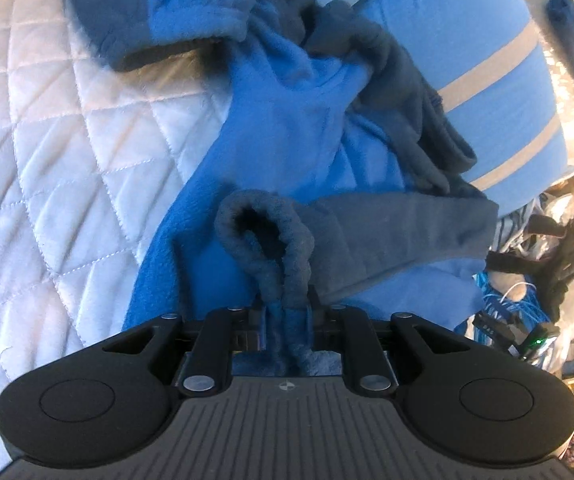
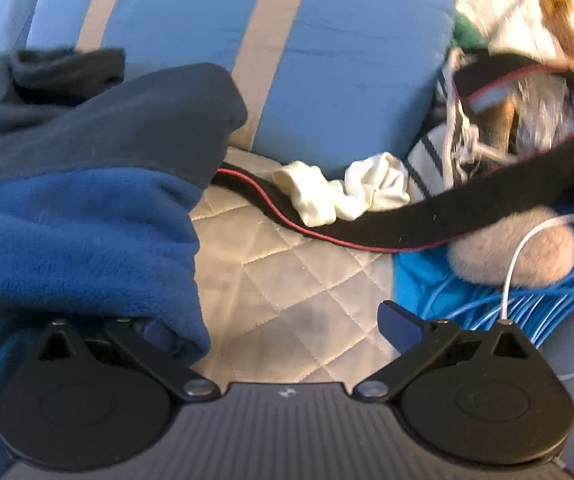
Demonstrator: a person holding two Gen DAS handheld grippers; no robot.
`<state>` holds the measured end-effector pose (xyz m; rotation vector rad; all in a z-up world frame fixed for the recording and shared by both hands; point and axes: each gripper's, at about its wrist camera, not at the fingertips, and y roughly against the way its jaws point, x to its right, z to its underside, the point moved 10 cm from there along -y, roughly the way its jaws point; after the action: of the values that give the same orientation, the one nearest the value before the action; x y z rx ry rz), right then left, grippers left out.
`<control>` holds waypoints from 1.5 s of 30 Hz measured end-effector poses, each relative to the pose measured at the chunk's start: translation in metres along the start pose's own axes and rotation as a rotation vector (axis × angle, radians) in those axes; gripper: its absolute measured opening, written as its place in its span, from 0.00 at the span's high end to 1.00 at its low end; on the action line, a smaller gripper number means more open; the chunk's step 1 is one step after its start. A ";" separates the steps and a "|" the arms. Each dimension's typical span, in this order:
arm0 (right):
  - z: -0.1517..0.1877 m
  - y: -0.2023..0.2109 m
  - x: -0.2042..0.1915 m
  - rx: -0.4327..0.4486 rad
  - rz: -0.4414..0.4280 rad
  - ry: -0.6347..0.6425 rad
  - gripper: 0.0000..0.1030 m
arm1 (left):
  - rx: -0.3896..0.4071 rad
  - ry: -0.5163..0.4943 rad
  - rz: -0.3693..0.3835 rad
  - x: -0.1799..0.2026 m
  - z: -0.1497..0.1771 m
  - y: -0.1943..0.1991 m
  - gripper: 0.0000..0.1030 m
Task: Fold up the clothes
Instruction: 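Lower the navy cuff onto the hoodie and open the left gripper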
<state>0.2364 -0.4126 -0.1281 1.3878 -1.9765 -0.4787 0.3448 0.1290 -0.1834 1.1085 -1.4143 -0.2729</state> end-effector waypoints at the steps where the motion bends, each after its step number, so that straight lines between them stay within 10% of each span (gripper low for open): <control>1: 0.000 0.002 -0.003 -0.002 0.018 0.029 0.00 | -0.009 0.019 -0.005 -0.005 0.001 -0.002 0.80; 8: -0.011 0.017 -0.007 -0.004 0.065 0.090 0.00 | 0.035 0.076 0.037 -0.017 0.001 0.002 0.85; 15: -0.009 0.016 -0.011 -0.010 0.113 0.121 0.00 | 0.217 -0.221 0.005 0.026 -0.024 0.038 0.87; 19: -0.009 0.013 -0.013 -0.021 0.131 0.129 0.00 | 0.167 -0.237 -0.028 0.020 -0.033 0.025 0.86; 32: -0.012 0.030 -0.007 -0.007 0.052 0.045 0.00 | 0.058 -0.192 -0.097 -0.014 -0.012 0.024 0.52; 45: -0.006 0.086 0.018 0.074 -0.025 0.054 0.00 | 0.231 -0.326 -0.162 0.014 -0.019 0.092 0.44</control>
<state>0.1781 -0.3969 -0.0634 1.4578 -1.9527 -0.3791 0.3234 0.1739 -0.1025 1.4190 -1.6770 -0.4290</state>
